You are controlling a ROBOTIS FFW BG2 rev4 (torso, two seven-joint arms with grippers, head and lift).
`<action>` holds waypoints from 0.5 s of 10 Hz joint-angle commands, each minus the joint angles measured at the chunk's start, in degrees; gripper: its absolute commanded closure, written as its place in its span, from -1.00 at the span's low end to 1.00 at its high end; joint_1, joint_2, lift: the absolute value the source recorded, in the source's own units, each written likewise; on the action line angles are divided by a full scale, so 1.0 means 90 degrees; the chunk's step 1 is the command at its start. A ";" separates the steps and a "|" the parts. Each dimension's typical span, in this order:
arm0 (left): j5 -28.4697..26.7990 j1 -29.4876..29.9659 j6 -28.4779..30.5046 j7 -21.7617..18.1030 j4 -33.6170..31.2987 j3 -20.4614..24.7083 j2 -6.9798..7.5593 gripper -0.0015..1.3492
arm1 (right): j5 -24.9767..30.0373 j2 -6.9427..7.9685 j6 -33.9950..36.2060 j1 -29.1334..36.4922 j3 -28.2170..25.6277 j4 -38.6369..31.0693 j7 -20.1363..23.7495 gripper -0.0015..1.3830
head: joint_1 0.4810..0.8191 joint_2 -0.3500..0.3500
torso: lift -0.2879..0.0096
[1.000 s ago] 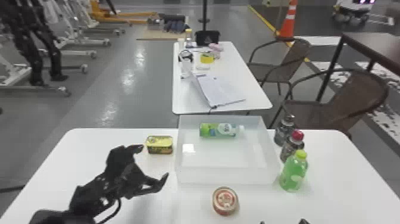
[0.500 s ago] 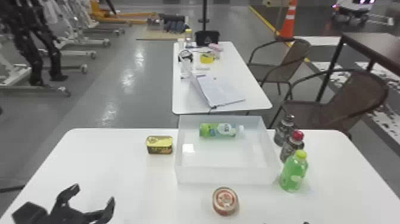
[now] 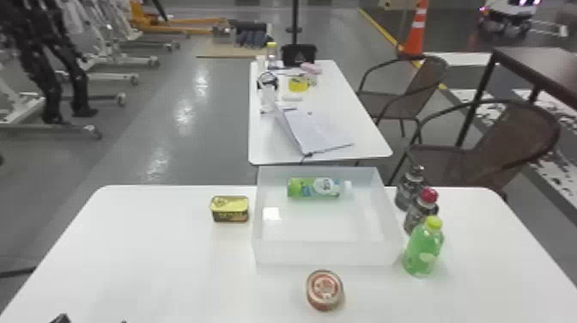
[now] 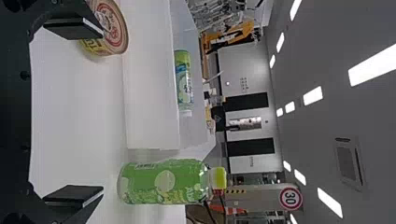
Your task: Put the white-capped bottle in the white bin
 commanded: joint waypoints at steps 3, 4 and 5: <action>0.0127 0.0038 -0.0422 0.0096 0.0237 -0.0070 -0.0017 -0.83 | 0.0010 -0.0063 -0.0011 0.0184 -0.0013 -0.0112 -0.0021 -0.83 | -0.60 0.00 | 0.26; 0.0166 0.0028 -0.0520 0.0106 0.0286 -0.0070 -0.0017 -0.83 | 0.0010 -0.0063 -0.0011 0.0194 -0.0013 -0.0122 -0.0021 -0.83 | -0.60 0.00 | 0.26; 0.0166 0.0028 -0.0559 0.0106 0.0306 -0.0080 -0.0017 -0.83 | 0.0020 -0.0073 -0.0011 0.0203 -0.0013 -0.0141 -0.0021 -0.83 | -0.60 0.00 | 0.26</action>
